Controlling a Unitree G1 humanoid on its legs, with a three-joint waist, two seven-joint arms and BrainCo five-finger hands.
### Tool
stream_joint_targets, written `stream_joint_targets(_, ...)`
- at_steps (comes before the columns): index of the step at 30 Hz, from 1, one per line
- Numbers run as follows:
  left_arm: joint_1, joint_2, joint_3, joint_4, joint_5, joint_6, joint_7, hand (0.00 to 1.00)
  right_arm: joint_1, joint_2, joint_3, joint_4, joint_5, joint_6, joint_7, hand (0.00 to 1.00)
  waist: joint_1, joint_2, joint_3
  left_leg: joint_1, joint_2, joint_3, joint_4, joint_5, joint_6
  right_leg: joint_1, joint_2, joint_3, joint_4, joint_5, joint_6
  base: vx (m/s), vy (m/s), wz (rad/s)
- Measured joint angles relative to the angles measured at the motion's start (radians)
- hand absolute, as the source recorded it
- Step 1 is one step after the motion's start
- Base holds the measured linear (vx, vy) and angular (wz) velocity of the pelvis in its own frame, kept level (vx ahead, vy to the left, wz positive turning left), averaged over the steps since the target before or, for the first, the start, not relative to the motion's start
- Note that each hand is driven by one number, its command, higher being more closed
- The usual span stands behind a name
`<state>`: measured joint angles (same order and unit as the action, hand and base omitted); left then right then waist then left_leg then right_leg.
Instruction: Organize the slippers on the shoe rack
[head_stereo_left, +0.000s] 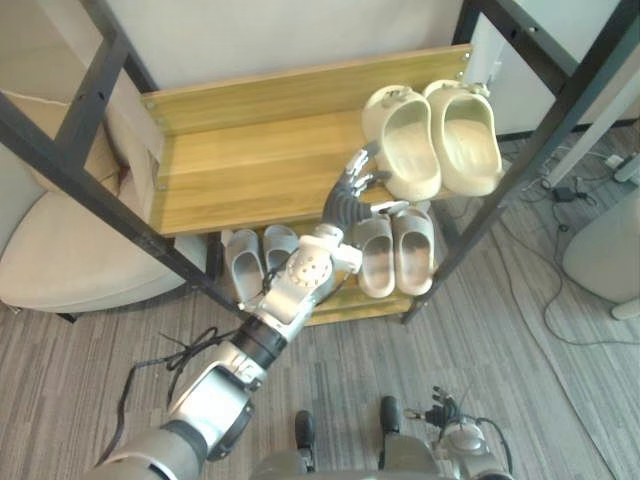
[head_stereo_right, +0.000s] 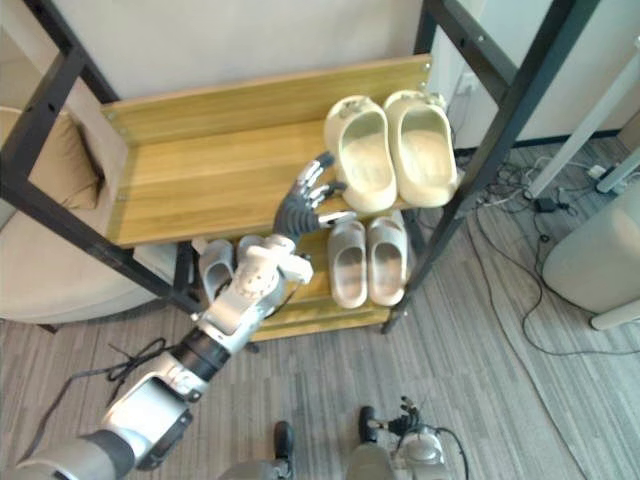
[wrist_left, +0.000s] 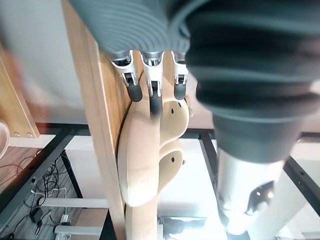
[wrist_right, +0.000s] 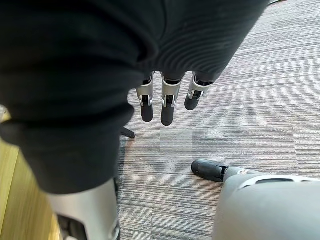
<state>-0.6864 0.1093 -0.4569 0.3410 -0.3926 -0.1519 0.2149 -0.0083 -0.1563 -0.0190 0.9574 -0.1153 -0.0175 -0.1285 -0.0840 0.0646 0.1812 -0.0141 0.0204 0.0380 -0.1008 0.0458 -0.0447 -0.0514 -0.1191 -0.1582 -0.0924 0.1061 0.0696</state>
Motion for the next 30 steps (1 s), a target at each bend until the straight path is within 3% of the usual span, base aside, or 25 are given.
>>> stream_joint_targets(5, 0.011, 0.045, 0.029, -0.095, -0.004, 0.003, 0.006, 0.0, 0.002, 0.0, 0.001, 0.001, 0.0, 0.0, 0.0, 0.0, 0.002, 0.0, 0.0, 0.0, 0.0, -0.024, 0.001, 0.001, 0.0, 0.012, -0.002, -0.02, 0.003, -0.001, 0.002, 0.0, -0.003, 0.12)
stream_joint_targets(7, 0.015, 0.062, 0.03, -0.215, -0.006, -0.002, 0.004, 0.0, 0.006, -0.002, 0.003, 0.004, 0.0, 0.0, 0.001, 0.0, 0.022, 0.0, 0.0, -0.001, -0.001, -0.035, 0.003, 0.001, 0.0, 0.017, -0.004, -0.027, 0.003, -0.003, 0.003, -0.01, 0.005, 0.14)
stream_joint_targets(11, 0.054, 0.063, 0.026, -0.363, -0.032, -0.023, -0.003, 0.0, 0.003, -0.002, 0.033, 0.004, 0.0, 0.0, 0.003, 0.0, 0.03, 0.001, -0.001, -0.004, -0.008, -0.061, 0.009, 0.002, 0.001, 0.03, -0.01, -0.044, 0.003, -0.008, 0.008, -0.01, 0.007, 0.17)
stream_joint_targets(18, 0.18, 0.062, -0.058, -0.511, -0.103, -0.033, -0.053, 0.0, 0.002, -0.01, 0.072, 0.02, -0.001, 0.0, 0.006, 0.0, 0.045, 0.002, -0.023, -0.013, -0.019, -0.092, 0.011, 0.005, 0.005, 0.042, -0.02, -0.074, 0.003, -0.017, 0.018, -0.01, 0.008, 0.15)
stream_joint_targets(25, 0.355, 0.052, -0.134, -0.528, -0.12, -0.025, -0.113, 0.0, 0.01, -0.01, 0.088, 0.044, -0.002, -0.001, 0.009, 0.0, 0.069, 0.003, -0.06, -0.01, -0.023, -0.133, 0.016, 0.006, 0.005, 0.067, -0.021, -0.115, 0.004, -0.029, 0.014, 0.0, -0.01, 0.17)
stream_joint_targets(30, 0.537, 0.065, -0.162, -0.415, -0.104, 0.019, -0.175, 0.0, 0.009, -0.011, 0.1, 0.044, -0.003, -0.002, 0.008, 0.0, 0.077, 0.002, -0.066, 0.007, -0.026, -0.16, 0.016, 0.006, 0.004, 0.096, -0.021, -0.147, 0.003, -0.044, 0.012, -0.04, -0.009, 0.16)
